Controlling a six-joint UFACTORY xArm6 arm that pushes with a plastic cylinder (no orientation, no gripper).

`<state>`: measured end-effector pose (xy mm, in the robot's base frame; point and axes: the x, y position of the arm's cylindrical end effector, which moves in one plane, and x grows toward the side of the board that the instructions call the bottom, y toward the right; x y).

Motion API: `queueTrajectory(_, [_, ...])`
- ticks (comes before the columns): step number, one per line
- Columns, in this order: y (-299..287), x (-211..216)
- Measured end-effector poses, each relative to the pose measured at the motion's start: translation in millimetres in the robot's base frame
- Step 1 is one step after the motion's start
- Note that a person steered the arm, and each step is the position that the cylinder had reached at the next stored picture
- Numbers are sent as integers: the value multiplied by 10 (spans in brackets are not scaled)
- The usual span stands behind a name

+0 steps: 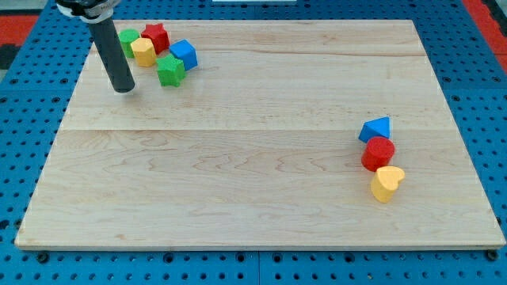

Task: Move the blue triangle to the up side of red circle

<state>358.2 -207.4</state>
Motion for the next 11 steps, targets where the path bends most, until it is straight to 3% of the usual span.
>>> queueTrajectory(2, [264, 502])
queueTrajectory(3, [295, 509])
queueTrajectory(4, [825, 452])
queueTrajectory(5, [1948, 310])
queueTrajectory(7, [3604, -517])
queueTrajectory(8, [4660, -91])
queueTrajectory(9, [4844, 605])
queueTrajectory(10, [4160, 767])
queueTrajectory(11, [3866, 967])
